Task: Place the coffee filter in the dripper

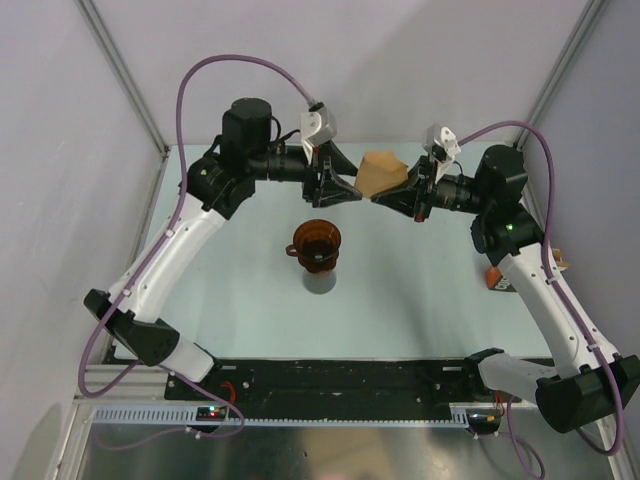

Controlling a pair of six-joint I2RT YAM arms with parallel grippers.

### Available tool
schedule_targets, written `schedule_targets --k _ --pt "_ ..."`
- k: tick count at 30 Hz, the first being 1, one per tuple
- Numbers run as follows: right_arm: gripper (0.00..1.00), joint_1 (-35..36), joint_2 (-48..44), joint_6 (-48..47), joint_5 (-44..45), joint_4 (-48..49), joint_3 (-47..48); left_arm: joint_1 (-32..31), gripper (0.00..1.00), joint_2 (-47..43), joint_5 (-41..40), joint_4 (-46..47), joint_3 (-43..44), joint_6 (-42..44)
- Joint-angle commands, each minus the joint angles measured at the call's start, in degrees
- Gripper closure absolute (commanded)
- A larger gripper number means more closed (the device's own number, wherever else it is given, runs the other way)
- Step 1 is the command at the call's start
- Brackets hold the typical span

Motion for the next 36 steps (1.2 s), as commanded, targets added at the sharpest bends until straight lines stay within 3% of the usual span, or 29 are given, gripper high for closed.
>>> schedule_targets --k 1,2,4,6,8,10,11,16,18,20,23,27,32,34,36 --pt "1.00 0.22 -1.24 -2.22 -1.77 -0.87 0.03 -0.30 0.42 0.51 0.75 1.91 4.28 -2.62" --pt "1.00 0.21 -1.25 -2.71 -1.90 -1.25 0.02 -0.30 0.45 0.71 0.99 1.99 4.72 -2.99" --pt "1.00 0.11 -1.31 -3.64 -2.09 -2.06 0.01 -0.31 0.63 0.90 1.45 2.22 5.37 -3.40" --pt "1.00 0.00 -1.39 -4.44 -2.11 -3.04 0.01 -0.31 0.88 0.75 1.65 2.31 5.49 -3.52" --pt "1.00 -0.05 -1.54 -5.14 -2.18 -3.72 0.01 -0.31 0.97 0.50 1.82 2.43 5.28 -3.42" --pt "1.00 -0.08 -1.69 -5.76 -2.31 -4.31 0.01 -0.31 0.99 0.30 1.77 2.43 5.10 -3.42" --pt "1.00 0.01 -1.74 -6.02 -2.39 -4.64 0.01 -0.31 0.98 0.30 1.63 2.48 5.30 -3.39" --pt "1.00 0.73 -1.83 -7.77 -2.72 -5.97 0.01 -0.56 0.53 1.03 1.08 2.78 7.32 -4.13" --pt "1.00 1.06 -1.82 -8.22 -2.62 -6.17 0.01 -0.96 0.44 1.31 1.14 2.79 8.20 -4.30" --pt "1.00 1.31 -1.87 -8.66 -2.58 -6.30 0.01 -1.42 0.42 1.60 1.18 2.83 8.81 -4.56" --pt "1.00 1.71 -1.95 -9.58 -2.17 -7.01 0.01 -1.70 0.54 2.11 1.86 3.02 9.73 -5.32" --pt "1.00 1.87 -2.18 -10.12 -1.72 -7.74 0.02 -1.72 0.92 2.09 2.45 3.18 9.61 -6.02" --pt "1.00 1.34 -2.55 -10.02 -1.78 -8.14 0.01 -1.64 0.99 1.09 2.62 3.14 7.77 -5.79" --pt "1.00 1.10 -2.67 -9.68 -1.95 -7.79 0.01 -1.63 0.78 0.56 2.39 3.14 6.69 -5.18" --pt "1.00 0.97 -2.74 -9.05 -2.19 -7.04 0.01 -1.67 0.49 -0.14 1.80 3.20 4.46 -3.77"
